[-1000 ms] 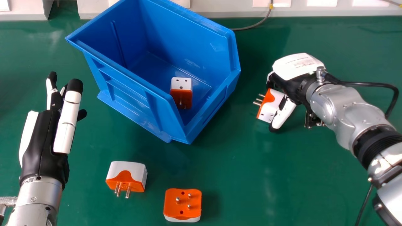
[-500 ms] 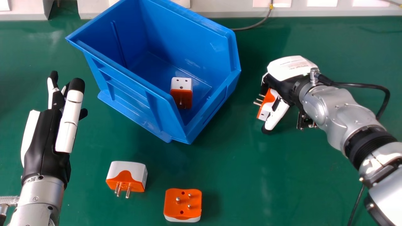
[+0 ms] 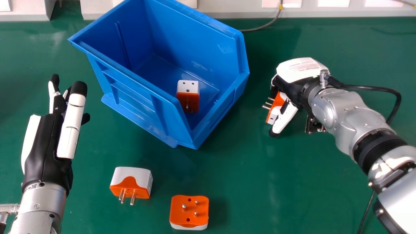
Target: Pick all objects and put in blue box
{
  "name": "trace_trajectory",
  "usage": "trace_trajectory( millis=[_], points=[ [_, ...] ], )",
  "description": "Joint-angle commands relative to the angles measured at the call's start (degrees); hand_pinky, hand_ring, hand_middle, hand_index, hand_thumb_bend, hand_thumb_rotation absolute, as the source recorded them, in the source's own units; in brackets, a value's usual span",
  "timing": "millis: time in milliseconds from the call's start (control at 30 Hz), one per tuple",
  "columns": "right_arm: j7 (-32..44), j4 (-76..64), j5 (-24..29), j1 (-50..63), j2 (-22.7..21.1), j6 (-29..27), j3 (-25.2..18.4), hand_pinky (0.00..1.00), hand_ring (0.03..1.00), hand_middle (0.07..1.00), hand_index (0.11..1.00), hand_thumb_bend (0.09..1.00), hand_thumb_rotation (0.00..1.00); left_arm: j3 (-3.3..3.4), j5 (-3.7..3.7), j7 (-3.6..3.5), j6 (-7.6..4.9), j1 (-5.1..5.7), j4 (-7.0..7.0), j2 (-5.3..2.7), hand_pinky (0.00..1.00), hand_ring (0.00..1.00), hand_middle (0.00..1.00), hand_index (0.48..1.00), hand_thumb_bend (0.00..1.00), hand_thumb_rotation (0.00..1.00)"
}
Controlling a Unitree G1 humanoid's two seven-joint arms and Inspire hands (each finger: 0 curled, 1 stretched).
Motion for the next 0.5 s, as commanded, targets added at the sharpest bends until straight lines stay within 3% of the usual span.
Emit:
trace_trajectory(
  millis=[0, 33, 67, 167, 267, 467],
  points=[
    [-0.51, -0.02, -1.94, -2.78, -1.18, -0.29, 1.57, 0.47, 0.595, 0.666, 0.588, 0.702, 0.24, -0.03, 0.37, 0.24, -0.26, 0.06, -1.8, -0.03, 0.88, 0.96, 0.97, 0.992, 0.65, 1.0],
    [-0.53, -0.15, -2.41, -2.91, -1.43, -0.54, 2.12, 0.42, 0.536, 0.618, 0.565, 0.667, 0.2, -0.05, 0.43, 0.26, -0.3, 0.09, -1.81, -0.01, 0.88, 0.96, 0.97, 0.992, 0.65, 1.0],
    [-0.36, -0.17, -2.74, -3.05, -1.52, -0.54, 2.44, 0.42, 0.536, 0.618, 0.565, 0.667, 0.2, -0.01, 0.44, 0.24, -0.38, 0.12, -1.75, 0.02, 0.88, 0.96, 0.97, 0.992, 0.65, 1.0],
    [-0.05, -0.06, -3.09, -3.33, -1.39, -0.09, 2.76, 0.32, 0.415, 0.567, 0.53, 0.617, 0.13, 0.1, 0.5, 0.21, -0.52, 0.11, -1.55, 0.12, 0.88, 0.96, 0.97, 0.991, 0.65, 1.0],
    [0.06, -0.32, -2.66, -3.24, -1.23, 0.73, 2.45, 0.29, 0.377, 0.548, 0.517, 0.6, 0.1, 0.08, 0.47, 0.21, -0.54, 0.15, -1.57, 0.07, 0.88, 0.96, 0.97, 0.991, 0.65, 1.0],
    [0.19, -0.42, -2.39, -3.03, -1.38, 0.57, 2.34, 0.31, 0.391, 0.536, 0.51, 0.584, 0.08, -0.08, 0.5, 0.39, -0.03, 0.2, -2.22, -0.13, 0.88, 0.96, 0.97, 0.991, 0.65, 1.0]
  ],
)
